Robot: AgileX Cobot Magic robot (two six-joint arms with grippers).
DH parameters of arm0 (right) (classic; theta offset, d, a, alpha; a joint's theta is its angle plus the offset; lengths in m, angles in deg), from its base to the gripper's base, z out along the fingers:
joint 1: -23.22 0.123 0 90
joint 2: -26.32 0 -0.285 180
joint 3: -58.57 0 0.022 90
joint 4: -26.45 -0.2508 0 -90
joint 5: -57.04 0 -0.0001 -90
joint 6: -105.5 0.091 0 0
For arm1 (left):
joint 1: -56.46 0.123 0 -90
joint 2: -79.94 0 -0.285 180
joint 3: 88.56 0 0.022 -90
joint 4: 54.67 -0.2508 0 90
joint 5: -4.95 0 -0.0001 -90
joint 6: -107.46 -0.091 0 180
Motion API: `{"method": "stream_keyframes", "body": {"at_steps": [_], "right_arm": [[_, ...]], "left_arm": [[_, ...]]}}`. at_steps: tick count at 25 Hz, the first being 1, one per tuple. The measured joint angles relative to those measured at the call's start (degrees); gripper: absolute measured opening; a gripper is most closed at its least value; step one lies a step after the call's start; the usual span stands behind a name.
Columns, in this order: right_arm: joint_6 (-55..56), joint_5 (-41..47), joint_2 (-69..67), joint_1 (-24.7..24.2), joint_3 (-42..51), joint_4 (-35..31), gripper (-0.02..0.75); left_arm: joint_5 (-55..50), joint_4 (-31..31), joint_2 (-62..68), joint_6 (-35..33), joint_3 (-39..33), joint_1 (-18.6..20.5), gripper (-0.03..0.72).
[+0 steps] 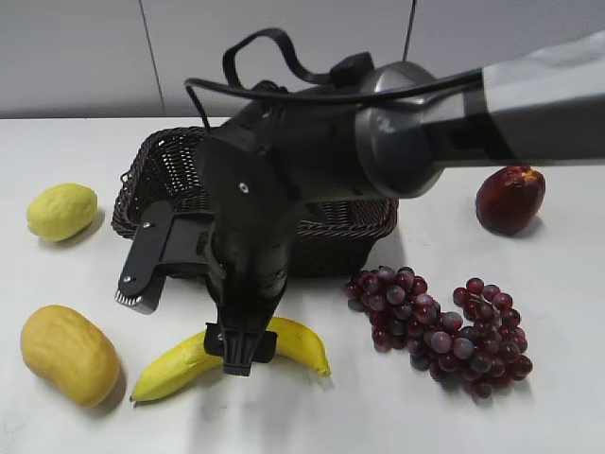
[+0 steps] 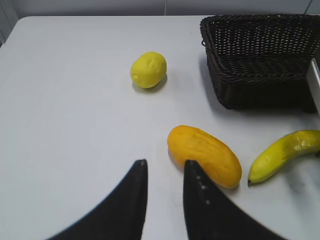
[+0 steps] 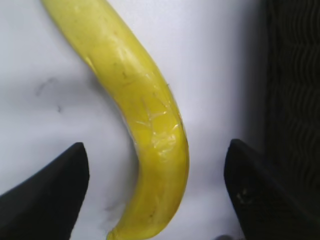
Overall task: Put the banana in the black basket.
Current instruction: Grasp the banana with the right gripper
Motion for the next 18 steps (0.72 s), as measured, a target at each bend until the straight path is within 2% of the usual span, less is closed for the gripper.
{"method": "stream_keyframes", "body": {"at_steps": [12,14,18], "right_arm": [[-1.2,-3.3,-5.2,0.0,-0.2,-0.3,0.633],[-1.3,-3.4,-5.3,0.0,-0.2,-0.9,0.589],[-1.3,-3.4,-5.3,0.0,-0.2,-1.5,0.447]], "left_arm": [[0.0,0.0,0.0,0.0,0.0,0.0,0.242],[0.0,0.0,0.0,0.0,0.0,0.0,0.242],[0.0,0.0,0.0,0.0,0.0,0.0,0.242]]}}
